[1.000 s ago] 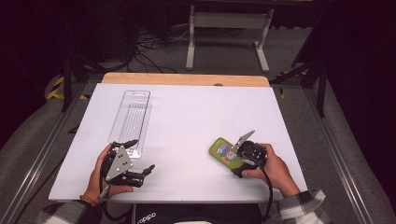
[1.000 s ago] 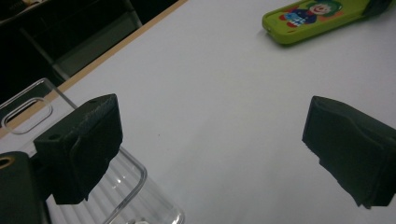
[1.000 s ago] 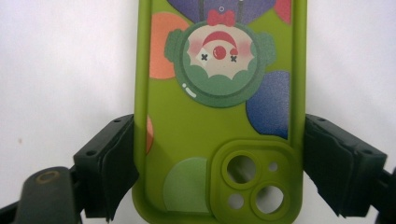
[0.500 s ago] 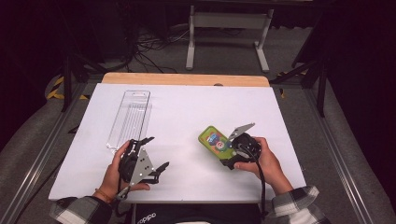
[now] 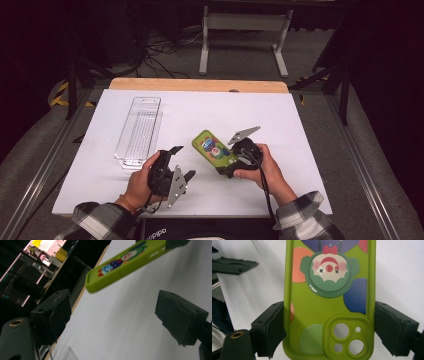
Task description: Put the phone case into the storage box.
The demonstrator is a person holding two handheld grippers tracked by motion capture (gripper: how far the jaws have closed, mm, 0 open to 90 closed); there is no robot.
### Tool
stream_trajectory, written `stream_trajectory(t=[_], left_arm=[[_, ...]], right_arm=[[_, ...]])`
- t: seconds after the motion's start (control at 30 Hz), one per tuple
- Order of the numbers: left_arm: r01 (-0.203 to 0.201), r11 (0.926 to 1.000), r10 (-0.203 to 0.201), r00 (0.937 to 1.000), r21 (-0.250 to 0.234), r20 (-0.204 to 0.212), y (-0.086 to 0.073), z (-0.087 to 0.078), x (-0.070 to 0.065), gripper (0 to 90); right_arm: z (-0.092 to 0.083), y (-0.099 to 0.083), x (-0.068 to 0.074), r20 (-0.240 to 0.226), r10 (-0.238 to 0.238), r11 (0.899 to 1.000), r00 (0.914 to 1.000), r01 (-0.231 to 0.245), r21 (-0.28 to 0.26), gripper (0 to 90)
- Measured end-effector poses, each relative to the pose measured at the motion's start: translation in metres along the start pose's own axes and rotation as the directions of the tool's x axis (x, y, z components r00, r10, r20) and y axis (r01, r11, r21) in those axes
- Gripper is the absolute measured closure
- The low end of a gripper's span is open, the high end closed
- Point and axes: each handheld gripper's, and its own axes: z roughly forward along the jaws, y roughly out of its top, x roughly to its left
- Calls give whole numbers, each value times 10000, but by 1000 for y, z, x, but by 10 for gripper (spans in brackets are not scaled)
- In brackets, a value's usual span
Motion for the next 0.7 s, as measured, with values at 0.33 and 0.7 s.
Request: stream_trajectory(t=[0.33, 0.7], left_arm=[[-1498, 9886, 1493, 9883, -121, -305, 9, 6, -16, 174], [-3246, 9450, 3266, 9426, 389, -692, 14, 15, -34, 280]], right_arm=[[12, 10, 10, -307, -236, 9996, 9993, 240, 116, 169], [18, 13, 10, -546, -206, 9996, 9983, 216, 176, 168]])
